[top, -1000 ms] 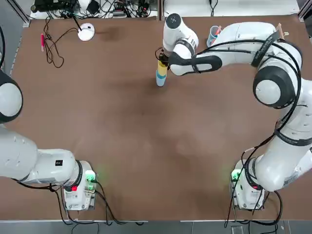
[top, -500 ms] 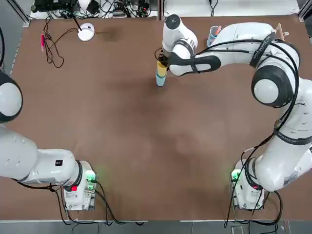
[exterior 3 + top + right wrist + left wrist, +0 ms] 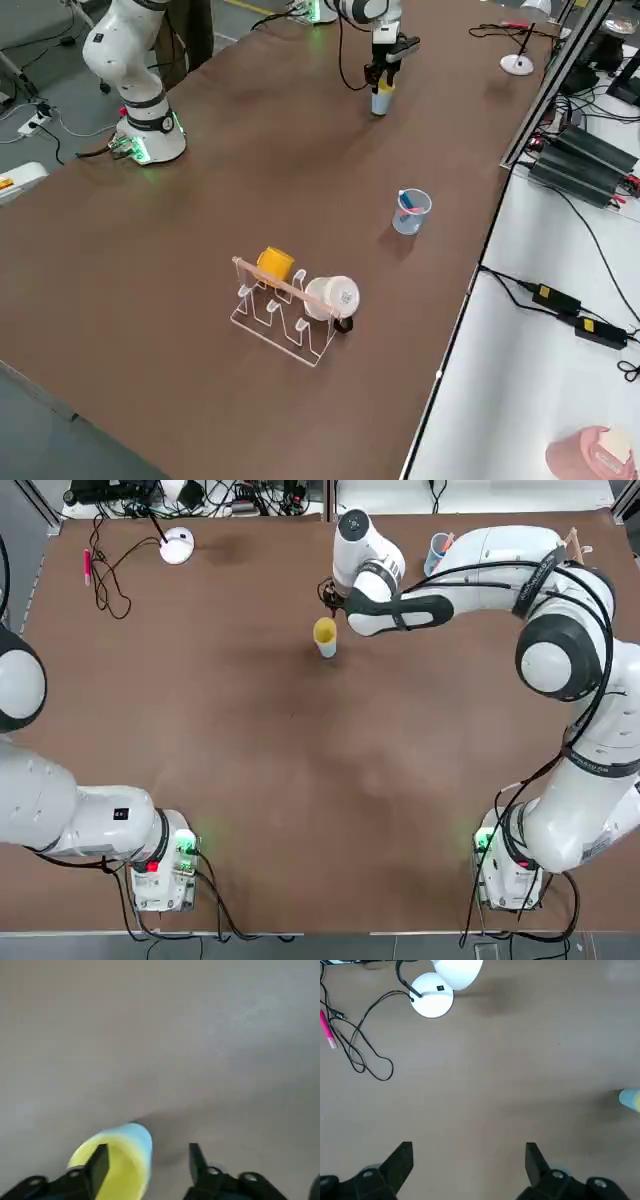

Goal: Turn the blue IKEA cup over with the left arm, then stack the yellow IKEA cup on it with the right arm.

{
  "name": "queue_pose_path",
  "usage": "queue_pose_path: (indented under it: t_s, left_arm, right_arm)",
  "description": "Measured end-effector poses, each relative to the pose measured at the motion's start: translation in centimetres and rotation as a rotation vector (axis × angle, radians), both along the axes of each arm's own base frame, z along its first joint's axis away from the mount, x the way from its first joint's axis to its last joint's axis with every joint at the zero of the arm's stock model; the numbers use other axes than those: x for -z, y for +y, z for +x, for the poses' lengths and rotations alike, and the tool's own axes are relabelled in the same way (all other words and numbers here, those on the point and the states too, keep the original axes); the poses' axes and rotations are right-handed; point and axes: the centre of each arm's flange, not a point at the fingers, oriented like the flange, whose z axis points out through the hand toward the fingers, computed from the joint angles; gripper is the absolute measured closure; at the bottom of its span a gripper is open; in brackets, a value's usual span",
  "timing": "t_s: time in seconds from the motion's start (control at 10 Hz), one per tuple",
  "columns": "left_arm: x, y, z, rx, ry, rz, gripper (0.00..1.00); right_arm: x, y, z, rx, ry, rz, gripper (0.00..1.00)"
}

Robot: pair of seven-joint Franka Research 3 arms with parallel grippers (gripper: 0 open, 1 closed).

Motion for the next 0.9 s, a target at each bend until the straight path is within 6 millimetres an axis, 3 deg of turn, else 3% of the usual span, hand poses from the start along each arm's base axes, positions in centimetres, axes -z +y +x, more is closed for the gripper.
queue_pose_path:
  t_s: [0.1,0.2,0.6,0.9]
  left_arm:
    - [0.0,0.0,0.0,0.000,0.000,0.000,0.01]
    - [0.0,0.0,0.0,0.000,0.000,0.000,0.01]
    - [0.0,0.0,0.0,0.000,0.000,0.000,0.01]
    - [0.0,0.0,0.0,0.000,0.000,0.000,0.01]
  right_arm:
    - [-0.1,0.0,0.0,0.002,0.000,0.001,0.06]
    - [-0.1,0.0,0.1,0.004,-0.001,0.001,0.00]
    - [-0.4,-0.7,0.9,0.030,-0.001,0.000,0.00]
    - [-1.7,-3.5,3.8,0.017,-0.014,-0.005,0.00]
